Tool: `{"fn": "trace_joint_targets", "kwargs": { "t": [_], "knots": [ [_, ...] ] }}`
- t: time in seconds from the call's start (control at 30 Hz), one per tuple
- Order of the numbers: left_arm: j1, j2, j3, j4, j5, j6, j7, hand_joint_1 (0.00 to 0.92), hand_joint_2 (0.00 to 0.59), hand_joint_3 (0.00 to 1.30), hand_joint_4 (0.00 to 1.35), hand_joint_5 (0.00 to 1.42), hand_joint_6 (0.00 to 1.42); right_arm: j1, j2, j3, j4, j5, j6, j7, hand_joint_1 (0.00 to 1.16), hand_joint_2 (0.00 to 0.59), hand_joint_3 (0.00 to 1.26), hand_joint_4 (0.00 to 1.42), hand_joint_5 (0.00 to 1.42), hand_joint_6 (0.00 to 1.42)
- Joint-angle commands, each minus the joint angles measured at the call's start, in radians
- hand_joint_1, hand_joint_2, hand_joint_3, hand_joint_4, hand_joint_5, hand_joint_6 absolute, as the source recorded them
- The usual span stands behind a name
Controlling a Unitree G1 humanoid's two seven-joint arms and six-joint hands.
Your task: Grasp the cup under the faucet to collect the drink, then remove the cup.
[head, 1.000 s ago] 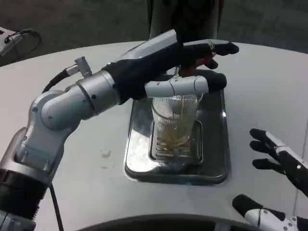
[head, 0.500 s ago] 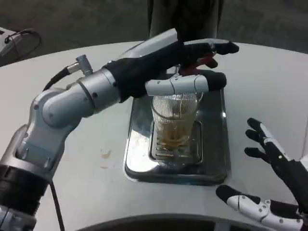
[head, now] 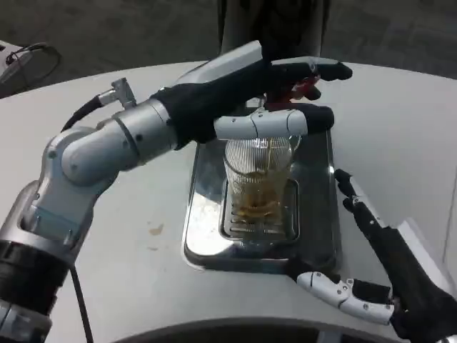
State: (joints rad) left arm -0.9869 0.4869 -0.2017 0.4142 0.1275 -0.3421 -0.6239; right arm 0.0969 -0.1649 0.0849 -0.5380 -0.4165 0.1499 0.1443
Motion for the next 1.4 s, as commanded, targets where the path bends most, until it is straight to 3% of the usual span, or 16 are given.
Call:
{"fn": "trace_joint_targets", "kwargs": {
  "t": [0.03, 0.37, 0.9, 1.13, 1.2, 1.4],
  "knots": [
    [0.016, 0.017, -0.020, 0.041, 0.036, 0.027, -0.032, 0.000, 0.085, 0.19, 0.12, 0.22, 0.14, -0.068, 0.012, 0.008, 0.062, -0.010, 0.005, -0.038, 0.65, 0.217, 0.00, 0.00, 0.01, 0.00],
    [0.003, 0.027, -0.010, 0.054, 0.027, 0.019, -0.041, 0.000, 0.086, 0.20, 0.12, 0.22, 0.14, -0.183, 0.052, 0.031, 0.186, -0.039, 0.028, -0.121, 0.66, 0.227, 0.00, 0.00, 0.02, 0.00],
    [0.004, 0.035, 0.019, 0.023, 0.011, 0.032, -0.059, 0.000, 0.040, 0.20, 0.12, 0.22, 0.14, -0.317, 0.142, 0.122, 0.343, -0.123, 0.084, -0.241, 0.67, 0.230, 0.00, 0.00, 0.05, 0.00],
    [0.013, 0.045, 0.026, -0.002, 0.008, 0.047, -0.064, 0.000, 0.036, 0.20, 0.12, 0.22, 0.14, -0.378, 0.179, 0.124, 0.409, -0.123, 0.119, -0.274, 0.67, 0.230, 0.00, 0.00, 0.05, 0.00],
    [0.015, 0.049, 0.028, -0.006, 0.007, 0.049, -0.065, 0.000, 0.034, 0.20, 0.12, 0.22, 0.14, -0.392, 0.175, 0.133, 0.419, -0.144, 0.130, -0.284, 0.66, 0.227, 0.00, 0.00, 0.05, 0.00],
    [0.017, 0.058, 0.035, -0.009, 0.002, 0.051, -0.065, 0.000, 0.032, 0.20, 0.13, 0.22, 0.14, -0.425, 0.165, 0.118, 0.465, -0.090, 0.107, -0.262, 0.66, 0.220, 0.00, 0.00, 0.04, 0.00]
  ]
}}
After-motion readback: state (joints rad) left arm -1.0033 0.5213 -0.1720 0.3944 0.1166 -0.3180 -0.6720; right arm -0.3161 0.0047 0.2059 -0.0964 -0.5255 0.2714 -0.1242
